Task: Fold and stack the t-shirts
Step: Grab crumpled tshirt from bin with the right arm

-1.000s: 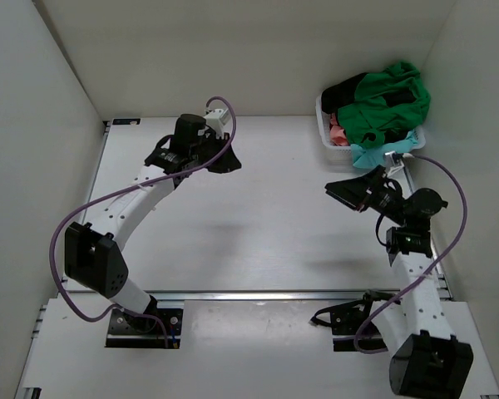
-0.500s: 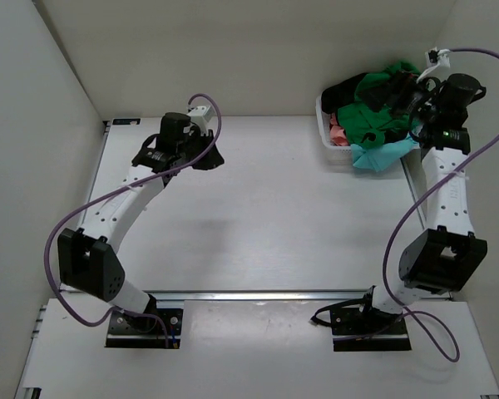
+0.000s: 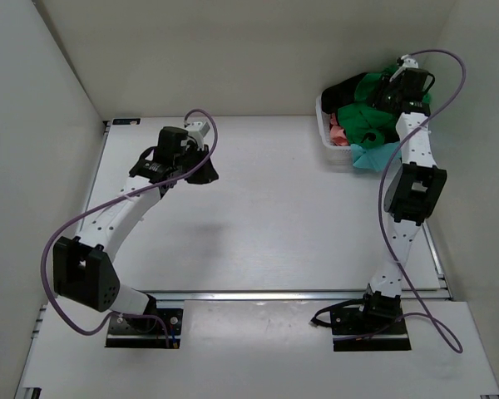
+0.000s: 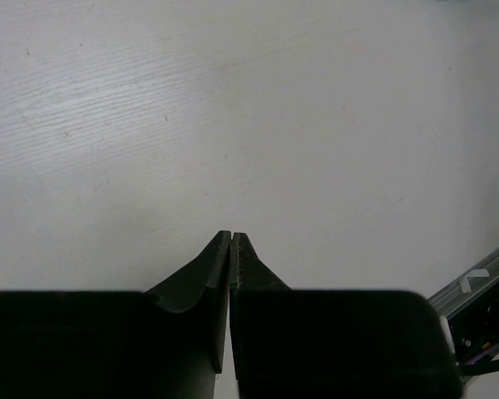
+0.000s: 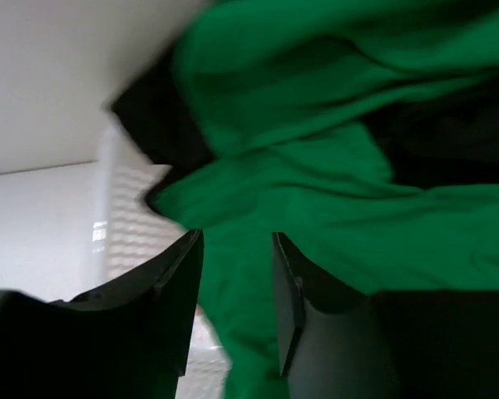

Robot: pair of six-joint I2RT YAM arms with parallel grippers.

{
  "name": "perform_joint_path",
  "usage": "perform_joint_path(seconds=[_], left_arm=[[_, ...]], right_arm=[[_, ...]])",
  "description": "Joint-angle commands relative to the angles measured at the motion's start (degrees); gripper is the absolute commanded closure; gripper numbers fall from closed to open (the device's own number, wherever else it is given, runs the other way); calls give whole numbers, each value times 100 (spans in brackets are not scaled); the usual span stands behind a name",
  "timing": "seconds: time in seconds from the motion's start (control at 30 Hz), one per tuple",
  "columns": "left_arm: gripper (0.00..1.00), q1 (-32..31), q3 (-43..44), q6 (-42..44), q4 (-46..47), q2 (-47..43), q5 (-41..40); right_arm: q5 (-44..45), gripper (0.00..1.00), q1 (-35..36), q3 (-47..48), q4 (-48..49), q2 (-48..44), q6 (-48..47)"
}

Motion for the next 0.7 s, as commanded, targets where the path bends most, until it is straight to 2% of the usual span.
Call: perform_joint_path(seconds=[0.0,0.07,0.13,0.3,0.33,0.37,0.4,0.43,0.53,0.67], left_arm=[[85,69,-145,-75,117,-265,29],[84,113,-198,-75,91,-300,73],[85,166,-225,-58,91,-326,-15],[85,192,-338,-110,-32,-440,-85],[85,201,-339,-128,-32,-441,-129],[85,236,-374,-128,-41,-484,-138],[85,210,-400,-154,-50,-572,-147],[85,201,-461,-154,-93,-607,-182],[85,192,-471,-172,-76,-730,-234],[85,218,-462,-294,-6,-915,-252]], right_arm=[[567,63,-253,1155,-1079,829,30],[777,56,-245,1150,-1020,1042,4],[954,41,-192,773,-704,999,-189],[1235,31,-69,604,-510,1245,-278],[1209,34,-43,595,-501,1315,-321],[1235,44,-16,648,-553,1307,-295],[1270,76,-7,692,-528,1324,-330],[1323,100,19,692,-554,1298,-261],[1480,100,98,929,-641,1079,-348],[1771,100,291,1149,-712,167,-637]])
